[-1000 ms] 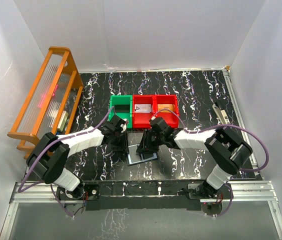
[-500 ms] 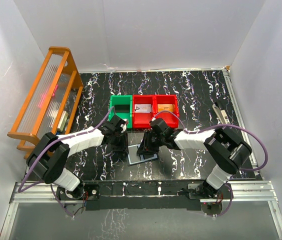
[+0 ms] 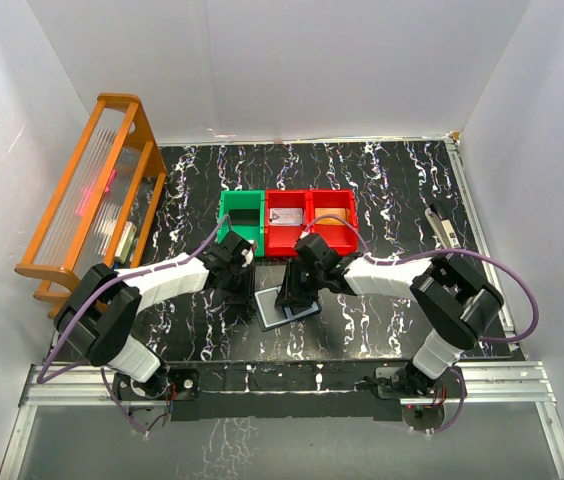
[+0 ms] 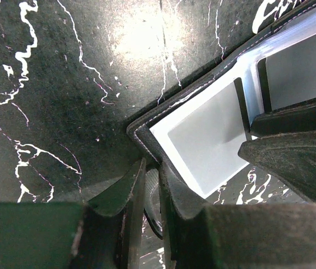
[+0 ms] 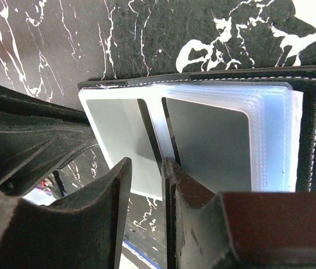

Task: Take the credit cards out of the card holder
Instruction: Remove the credit card from the card holder.

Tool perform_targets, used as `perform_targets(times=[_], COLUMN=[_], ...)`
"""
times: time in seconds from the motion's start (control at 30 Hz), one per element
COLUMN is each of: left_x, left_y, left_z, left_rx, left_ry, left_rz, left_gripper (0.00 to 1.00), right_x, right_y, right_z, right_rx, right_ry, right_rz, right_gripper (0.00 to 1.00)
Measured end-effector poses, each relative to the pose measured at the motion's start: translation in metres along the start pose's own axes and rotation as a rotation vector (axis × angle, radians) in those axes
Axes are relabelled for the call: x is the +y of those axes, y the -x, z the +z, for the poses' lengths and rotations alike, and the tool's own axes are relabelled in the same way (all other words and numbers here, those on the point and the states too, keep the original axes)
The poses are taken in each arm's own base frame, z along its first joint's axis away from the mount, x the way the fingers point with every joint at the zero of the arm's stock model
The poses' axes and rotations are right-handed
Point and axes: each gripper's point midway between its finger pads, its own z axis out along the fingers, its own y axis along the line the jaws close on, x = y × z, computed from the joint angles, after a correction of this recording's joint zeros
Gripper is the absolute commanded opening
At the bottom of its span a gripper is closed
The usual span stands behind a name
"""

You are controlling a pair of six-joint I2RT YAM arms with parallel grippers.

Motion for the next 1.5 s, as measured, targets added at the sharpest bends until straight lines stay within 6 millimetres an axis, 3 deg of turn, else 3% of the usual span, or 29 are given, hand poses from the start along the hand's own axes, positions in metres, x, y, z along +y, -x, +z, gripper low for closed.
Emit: perform_targets(times=[0.33, 0.6, 0.93, 1.1, 1.5], left_x=[0.0, -0.001, -0.021, -0.024, -0.023], left_y=[0.0, 0.007, 0.035, 0.041, 0.054], left_z=[0.0, -0.007, -0.043, -0.052, -0.089], left_rx=[0.0, -0.04, -0.217, -0.259, -0.47], left_ry=[0.003, 0.006, -0.071, -0.08, -0.13], left_rz=[0.0, 0.004, 0.002, -0.015, -0.129], left_gripper=[0.15, 0.23, 0.53, 0.98, 0.99], right_x=[-0.001, 0.007, -0.005, -0.009, -0.011], right_y=[0.002, 0.013, 0.012, 0.009, 0.002], right_z=[-0.01, -0.015, -0.015, -0.014, -0.023], right_rx=[-0.02, -0.055, -0.058, -0.058, -0.086], right_ry=[-0.025, -0.03, -0.086, -0.087, -0.043], right_rz=[-0.086, -0.113, -0.105, -0.096, -0.061], right_gripper=[0.29, 0.31, 0.31, 0.31, 0.31])
